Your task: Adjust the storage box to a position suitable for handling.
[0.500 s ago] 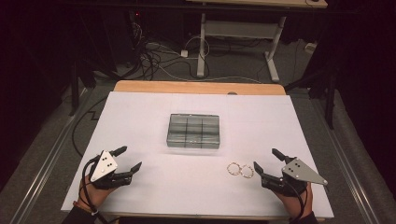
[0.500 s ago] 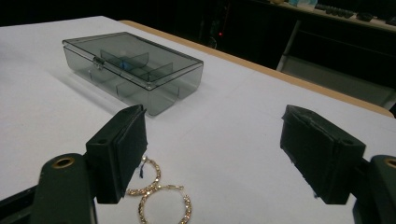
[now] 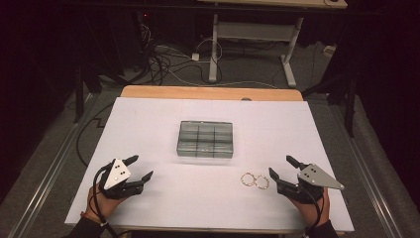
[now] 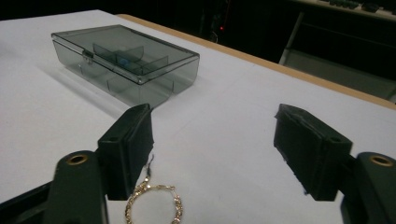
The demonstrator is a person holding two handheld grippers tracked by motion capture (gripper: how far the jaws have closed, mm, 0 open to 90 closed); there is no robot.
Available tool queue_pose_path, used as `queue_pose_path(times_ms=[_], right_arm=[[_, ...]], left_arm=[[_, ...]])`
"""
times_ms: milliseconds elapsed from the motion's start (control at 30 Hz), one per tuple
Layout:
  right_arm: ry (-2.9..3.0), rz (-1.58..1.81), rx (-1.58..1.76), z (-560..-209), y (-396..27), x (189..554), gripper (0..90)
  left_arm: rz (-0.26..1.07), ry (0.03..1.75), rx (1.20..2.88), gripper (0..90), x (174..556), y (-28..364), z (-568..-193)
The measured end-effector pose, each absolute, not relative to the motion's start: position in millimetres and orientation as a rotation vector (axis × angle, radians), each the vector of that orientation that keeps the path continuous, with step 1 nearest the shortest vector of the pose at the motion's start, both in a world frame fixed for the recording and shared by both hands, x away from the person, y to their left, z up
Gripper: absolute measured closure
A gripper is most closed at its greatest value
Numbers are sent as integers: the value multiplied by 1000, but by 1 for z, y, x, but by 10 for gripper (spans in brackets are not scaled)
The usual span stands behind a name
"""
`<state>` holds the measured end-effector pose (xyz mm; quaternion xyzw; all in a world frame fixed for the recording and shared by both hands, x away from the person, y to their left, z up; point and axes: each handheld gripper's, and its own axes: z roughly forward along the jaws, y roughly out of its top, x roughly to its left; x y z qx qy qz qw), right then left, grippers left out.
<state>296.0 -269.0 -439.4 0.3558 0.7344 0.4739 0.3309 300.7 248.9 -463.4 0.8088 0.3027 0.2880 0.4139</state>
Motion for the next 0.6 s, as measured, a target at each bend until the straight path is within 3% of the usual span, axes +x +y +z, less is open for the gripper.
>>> queue_pose_path(times_ms=[67, 400, 467, 600], right_arm=[[1922, 1237, 953, -442, -270, 299, 339], [2083, 1124, 954, -446, -255, 338, 844], [2107, 1095, 946, -446, -248, 349, 897], [2178, 1051, 915, -447, -228, 373, 900]], left_arm=[[709, 776, 2045, 338, 304, 247, -463], [598, 849, 2138, 792, 353, 227, -462], [584, 861, 2152, 835, 363, 223, -463], [541, 881, 2155, 861, 384, 215, -462]])
